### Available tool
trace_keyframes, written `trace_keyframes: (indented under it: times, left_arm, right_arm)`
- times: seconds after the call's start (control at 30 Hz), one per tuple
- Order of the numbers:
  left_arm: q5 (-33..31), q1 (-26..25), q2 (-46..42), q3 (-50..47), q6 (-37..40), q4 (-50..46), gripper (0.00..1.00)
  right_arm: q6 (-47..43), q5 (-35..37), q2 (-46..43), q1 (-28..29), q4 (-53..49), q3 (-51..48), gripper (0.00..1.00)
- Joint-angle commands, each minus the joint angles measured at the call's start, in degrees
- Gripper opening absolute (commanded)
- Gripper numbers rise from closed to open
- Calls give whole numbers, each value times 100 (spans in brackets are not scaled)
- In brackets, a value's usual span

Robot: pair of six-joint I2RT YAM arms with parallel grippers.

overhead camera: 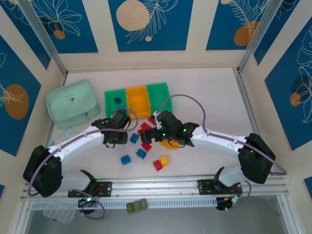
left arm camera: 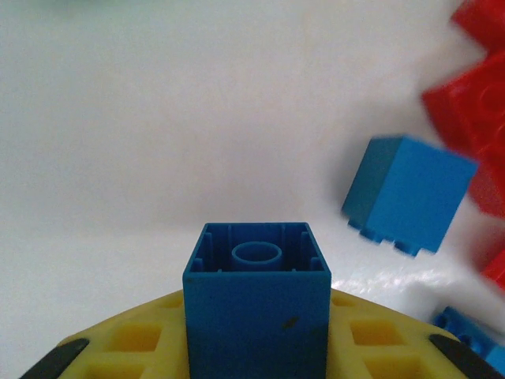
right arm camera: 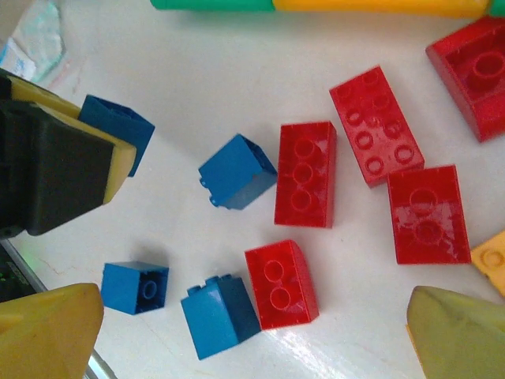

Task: Sort the legos into containers by color
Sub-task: Pick up the lego from the middle-left of the table, then place the lego in the container.

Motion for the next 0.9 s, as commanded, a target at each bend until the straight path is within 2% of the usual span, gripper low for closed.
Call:
trace_keyframes:
  times: [0.0, 0.2, 0.47, 0.7, 0.87]
  left_arm:
    - [-352, 310, 51, 613, 365, -119, 33]
    - [-229, 1039, 856, 1586, 738, 175, 32]
    - [-356, 1661, 2416, 2886, 1056, 398, 31]
    - [-607, 1851, 3427, 3583, 1225, 361, 32]
    - [-566, 1891, 3775, 3807, 1237, 353, 39]
  right_arm:
    - [-124, -269, 70, -137, 197, 251, 99]
    - [-274, -294, 207, -351, 298, 463, 99]
    - [-341, -391, 334, -609, 340, 535, 99]
    - [-421, -381, 383, -695, 219, 602, 99]
    - [-423, -439, 397, -797, 253, 589, 99]
